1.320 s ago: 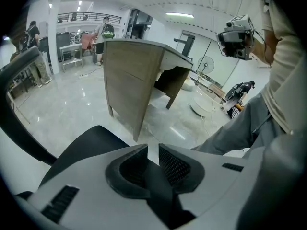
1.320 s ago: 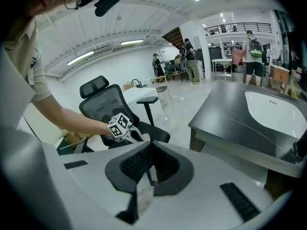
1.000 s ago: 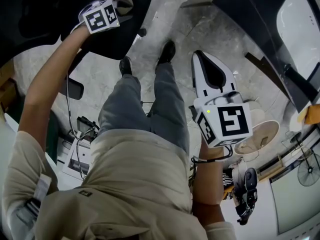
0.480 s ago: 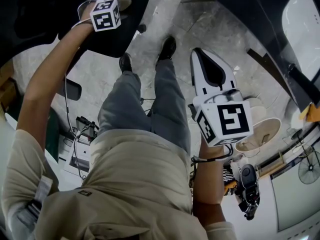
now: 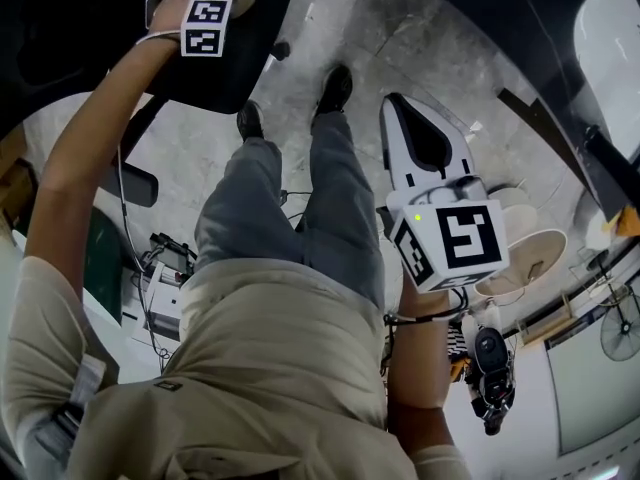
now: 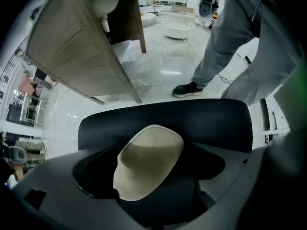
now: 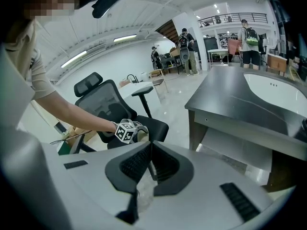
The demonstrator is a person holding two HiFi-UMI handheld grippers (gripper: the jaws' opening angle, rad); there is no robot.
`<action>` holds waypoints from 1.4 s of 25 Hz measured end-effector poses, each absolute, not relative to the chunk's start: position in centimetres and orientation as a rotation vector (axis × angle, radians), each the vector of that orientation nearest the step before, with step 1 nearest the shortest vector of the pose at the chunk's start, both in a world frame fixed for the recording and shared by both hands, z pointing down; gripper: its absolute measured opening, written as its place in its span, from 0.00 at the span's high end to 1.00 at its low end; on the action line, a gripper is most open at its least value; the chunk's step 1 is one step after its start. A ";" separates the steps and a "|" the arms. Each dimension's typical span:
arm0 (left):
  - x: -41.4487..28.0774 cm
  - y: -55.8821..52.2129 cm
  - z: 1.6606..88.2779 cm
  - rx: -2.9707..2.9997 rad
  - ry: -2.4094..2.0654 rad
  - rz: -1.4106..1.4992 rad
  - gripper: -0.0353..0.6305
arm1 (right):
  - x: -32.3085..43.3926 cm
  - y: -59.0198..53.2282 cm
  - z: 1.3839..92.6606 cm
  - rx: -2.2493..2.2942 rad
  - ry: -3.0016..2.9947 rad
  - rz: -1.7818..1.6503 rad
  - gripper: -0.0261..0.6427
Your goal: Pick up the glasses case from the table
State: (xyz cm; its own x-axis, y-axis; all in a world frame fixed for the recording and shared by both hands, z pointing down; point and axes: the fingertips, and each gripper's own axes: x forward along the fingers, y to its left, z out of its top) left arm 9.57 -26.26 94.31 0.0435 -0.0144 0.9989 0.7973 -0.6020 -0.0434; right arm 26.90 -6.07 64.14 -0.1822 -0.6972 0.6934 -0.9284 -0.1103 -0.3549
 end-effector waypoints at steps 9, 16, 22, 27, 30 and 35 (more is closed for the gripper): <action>9.2 -27.2 96.9 -1.456 -0.904 -1.498 0.28 | 26.5 -6.1 65.6 1.816 -1.855 1.225 0.92; 9.1 -26.8 97.8 -1.346 -1.004 -1.439 0.27 | 26.6 -5.4 66.1 1.838 -1.829 1.259 0.92; 9.1 -27.0 97.8 -1.409 -1.005 -1.454 0.27 | 26.8 -5.3 66.8 1.846 -1.814 1.285 0.92; 8.8 -27.8 96.9 -1.626 -0.871 -1.565 0.27 | 26.7 -5.9 66.2 1.850 -1.817 1.267 0.92; 8.9 -28.1 95.4 -1.753 -0.782 -1.578 0.27 | 26.3 -6.4 65.7 1.852 -1.818 1.257 0.92; 10.2 -28.5 90.4 -2.020 -0.585 -1.520 0.29 | 24.7 -7.8 64.1 1.836 -1.858 1.226 0.92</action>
